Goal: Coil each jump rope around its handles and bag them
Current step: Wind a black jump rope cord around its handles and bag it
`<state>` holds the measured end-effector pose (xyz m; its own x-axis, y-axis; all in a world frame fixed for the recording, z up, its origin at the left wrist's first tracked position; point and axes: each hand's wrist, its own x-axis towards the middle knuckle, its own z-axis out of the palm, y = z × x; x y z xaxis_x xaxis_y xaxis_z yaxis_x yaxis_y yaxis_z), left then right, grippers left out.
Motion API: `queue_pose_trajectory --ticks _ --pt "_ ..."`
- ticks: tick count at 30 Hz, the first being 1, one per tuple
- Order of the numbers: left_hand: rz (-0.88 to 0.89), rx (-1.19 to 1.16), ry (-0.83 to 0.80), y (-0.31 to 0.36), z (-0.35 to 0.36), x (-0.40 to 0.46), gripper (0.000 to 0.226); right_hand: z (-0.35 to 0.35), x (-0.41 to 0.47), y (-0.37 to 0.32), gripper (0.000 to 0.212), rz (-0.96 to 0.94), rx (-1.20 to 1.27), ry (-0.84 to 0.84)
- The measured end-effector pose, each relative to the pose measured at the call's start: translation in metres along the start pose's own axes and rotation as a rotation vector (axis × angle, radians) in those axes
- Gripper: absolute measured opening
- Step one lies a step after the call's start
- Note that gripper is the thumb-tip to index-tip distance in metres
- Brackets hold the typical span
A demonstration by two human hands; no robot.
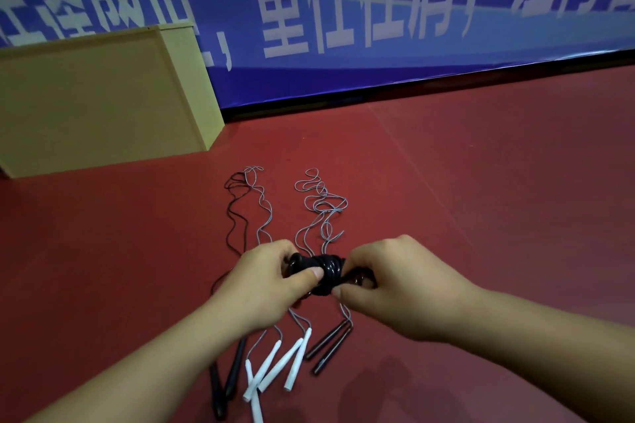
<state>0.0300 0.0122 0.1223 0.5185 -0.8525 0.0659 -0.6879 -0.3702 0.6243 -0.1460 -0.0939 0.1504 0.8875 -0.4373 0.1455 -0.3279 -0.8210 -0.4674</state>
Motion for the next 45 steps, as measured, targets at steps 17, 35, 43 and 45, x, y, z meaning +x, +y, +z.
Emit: queue_pose_trajectory --ticks 17,35,43,45 --pt "-0.062 -0.616 -0.312 0.024 -0.008 -0.014 0.008 -0.003 0.002 0.009 0.014 0.021 0.309 0.123" --pt "-0.157 -0.903 -0.28 0.038 -0.002 -0.016 0.062 0.017 0.016 0.007 0.024 0.421 0.873 0.406" --pt "-0.208 -1.143 -0.326 0.034 0.013 -0.003 0.069 0.02 0.008 -0.017 0.015 0.341 0.974 0.306" --pt "-0.248 -1.12 -0.229 0.04 0.013 0.003 0.051 0.016 0.008 -0.02 0.015 0.295 0.99 0.249"
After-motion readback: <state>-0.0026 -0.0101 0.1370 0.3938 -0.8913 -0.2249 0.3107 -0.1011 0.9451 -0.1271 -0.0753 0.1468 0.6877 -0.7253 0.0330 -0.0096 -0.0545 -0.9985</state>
